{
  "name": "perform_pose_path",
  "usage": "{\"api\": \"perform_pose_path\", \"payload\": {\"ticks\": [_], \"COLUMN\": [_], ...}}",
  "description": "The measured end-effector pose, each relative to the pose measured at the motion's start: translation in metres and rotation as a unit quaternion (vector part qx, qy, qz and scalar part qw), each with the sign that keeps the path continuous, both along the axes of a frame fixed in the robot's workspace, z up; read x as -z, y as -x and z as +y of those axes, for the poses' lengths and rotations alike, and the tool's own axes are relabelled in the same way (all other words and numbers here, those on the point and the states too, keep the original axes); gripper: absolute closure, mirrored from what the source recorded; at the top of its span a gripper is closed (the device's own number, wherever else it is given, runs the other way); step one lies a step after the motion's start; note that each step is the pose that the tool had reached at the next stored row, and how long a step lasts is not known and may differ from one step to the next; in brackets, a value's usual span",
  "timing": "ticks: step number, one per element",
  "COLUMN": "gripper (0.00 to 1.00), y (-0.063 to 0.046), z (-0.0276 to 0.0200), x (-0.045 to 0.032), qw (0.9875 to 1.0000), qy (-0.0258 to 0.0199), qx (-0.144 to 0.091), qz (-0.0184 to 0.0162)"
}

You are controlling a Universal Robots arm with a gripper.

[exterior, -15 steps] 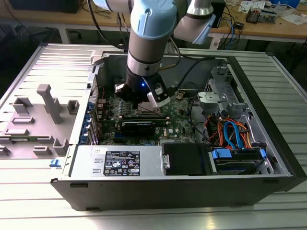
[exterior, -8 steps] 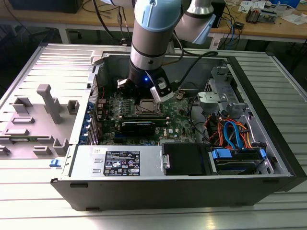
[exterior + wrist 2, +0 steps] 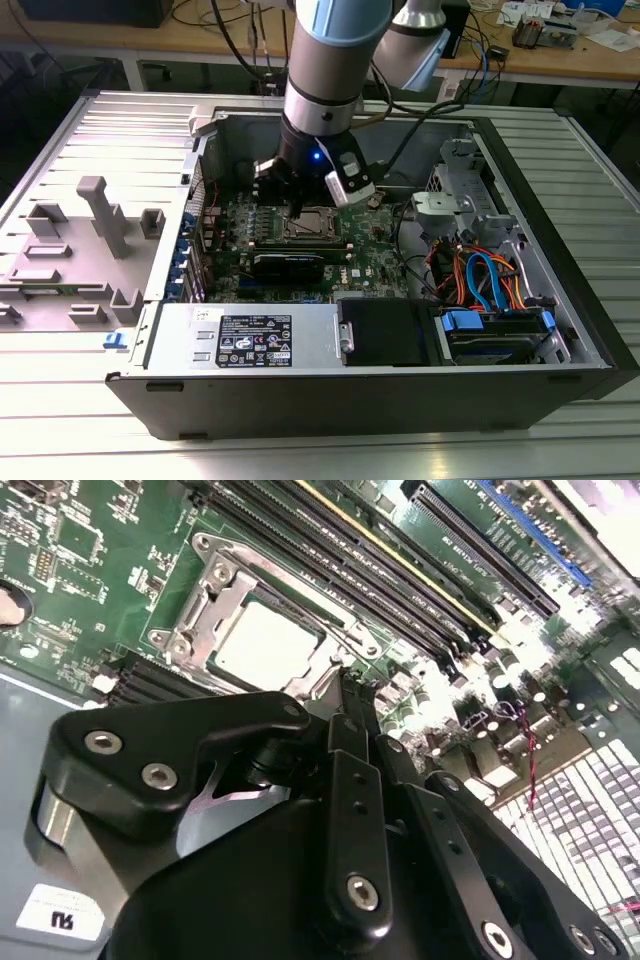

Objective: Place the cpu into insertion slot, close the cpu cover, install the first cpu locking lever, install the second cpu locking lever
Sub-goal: 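Install the second cpu locking lever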

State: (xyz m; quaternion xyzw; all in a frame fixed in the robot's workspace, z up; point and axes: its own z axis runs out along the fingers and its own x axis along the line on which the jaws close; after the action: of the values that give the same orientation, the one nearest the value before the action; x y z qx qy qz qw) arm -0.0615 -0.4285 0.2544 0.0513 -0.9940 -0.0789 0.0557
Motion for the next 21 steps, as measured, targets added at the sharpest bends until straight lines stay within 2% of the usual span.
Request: {"api": "perform_pose_path", "payload": {"ticks": [2,5,7,9,11,14,15,18,21], "gripper": [0.89,0.89,0.89,0.89,0.89,0.89,0.89,0.89,0.89], "y": [-0.002,-0.006,-0.007,-0.008,-0.01,-0.011,-0.012,-0.013,-0.013], "z": [0.0001,0.0,0.0,-0.0001,-0.0007,-0.0018,-0.0027,-0.0072,-0.0073], "x": [-0.0015,-0.0016,-0.001,-0.0001,0.0016,0.0043,0.0048,0.0063,0.0104], "qw": [1.0,0.9999,0.9999,0.9998,0.9997,0.9997,0.9996,0.9995,0.9994], "qy": [0.0027,0.0115,0.0146,0.016,0.0175,0.0179,0.0178,0.0177,0.0178], "qx": [0.0,0.001,0.001,0.001,0.002,0.004,0.004,0.005,0.006], "qz": [0.0009,0.0051,0.0073,0.0098,0.0155,0.0187,0.02,0.0269,0.0282]}}
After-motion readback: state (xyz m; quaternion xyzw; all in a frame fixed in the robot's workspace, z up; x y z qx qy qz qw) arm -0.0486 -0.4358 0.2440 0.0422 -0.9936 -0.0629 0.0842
